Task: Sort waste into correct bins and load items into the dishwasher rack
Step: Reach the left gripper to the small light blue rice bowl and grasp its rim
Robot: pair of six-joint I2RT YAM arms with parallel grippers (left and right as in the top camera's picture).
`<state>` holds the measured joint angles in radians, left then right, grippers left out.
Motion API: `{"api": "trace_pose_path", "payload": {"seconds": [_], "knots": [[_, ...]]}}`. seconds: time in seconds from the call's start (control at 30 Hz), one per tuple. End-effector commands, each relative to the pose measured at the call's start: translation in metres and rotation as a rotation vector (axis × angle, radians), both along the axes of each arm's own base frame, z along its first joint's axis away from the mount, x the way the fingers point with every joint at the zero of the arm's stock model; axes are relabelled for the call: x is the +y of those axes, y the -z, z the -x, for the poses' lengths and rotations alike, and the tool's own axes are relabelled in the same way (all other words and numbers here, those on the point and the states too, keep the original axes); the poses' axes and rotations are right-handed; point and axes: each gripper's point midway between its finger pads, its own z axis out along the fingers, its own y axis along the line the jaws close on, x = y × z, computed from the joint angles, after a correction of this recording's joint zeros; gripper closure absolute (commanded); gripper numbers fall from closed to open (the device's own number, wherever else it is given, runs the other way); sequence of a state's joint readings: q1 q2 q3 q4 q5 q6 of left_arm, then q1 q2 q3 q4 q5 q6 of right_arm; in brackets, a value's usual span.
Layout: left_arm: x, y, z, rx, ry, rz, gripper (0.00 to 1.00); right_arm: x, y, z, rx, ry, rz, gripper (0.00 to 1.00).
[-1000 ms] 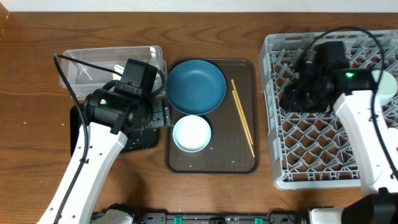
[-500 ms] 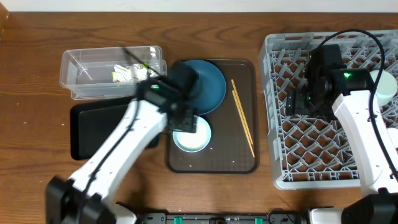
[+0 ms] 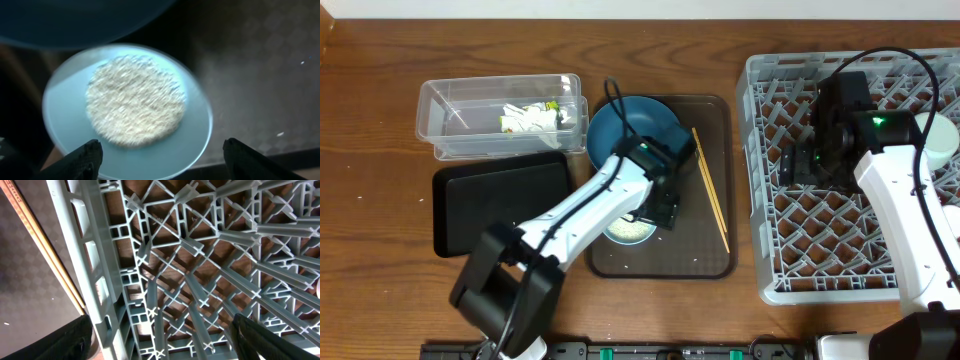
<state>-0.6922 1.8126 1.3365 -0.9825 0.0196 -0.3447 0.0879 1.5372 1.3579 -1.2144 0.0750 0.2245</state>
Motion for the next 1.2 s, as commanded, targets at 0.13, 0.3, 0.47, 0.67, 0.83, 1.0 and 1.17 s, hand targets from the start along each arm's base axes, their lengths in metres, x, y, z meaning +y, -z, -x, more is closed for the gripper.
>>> {"api": "trace_pose_path", "payload": {"seconds": [0.13,0.3,0.47,0.67,0.83,1.0,1.17], "knots": [[-0.016,0.015,0.004,0.004,0.026,-0.009,0.2,0.0,0.0,0.0,0.001,0.014,-0.006,0.13],[-0.023,0.019,0.006,0.001,0.036,-0.007,0.2,0.0,0.0,0.0,0.001,0.014,-0.006,0.13],[-0.03,0.019,0.003,-0.02,0.038,0.013,0.23,0.0,0.0,0.001,0.005,0.014,-0.006,0.13],[-0.03,0.024,0.003,-0.021,0.036,0.014,0.25,0.0,0.0,0.002,0.008,0.014,-0.005,0.13],[-0.027,0.037,0.006,-0.02,0.015,0.014,0.25,0.0,0.0,0.002,0.008,0.014,-0.005,0.13],[-0.023,0.047,0.01,-0.015,0.015,0.009,0.25,0.0,0.0,0.003,0.011,0.014,-0.006,0.13],[-0.02,0.053,0.013,-0.011,0.016,0.004,0.25,0.0,0.0,0.003,0.011,0.014,-0.006,0.13]]}}
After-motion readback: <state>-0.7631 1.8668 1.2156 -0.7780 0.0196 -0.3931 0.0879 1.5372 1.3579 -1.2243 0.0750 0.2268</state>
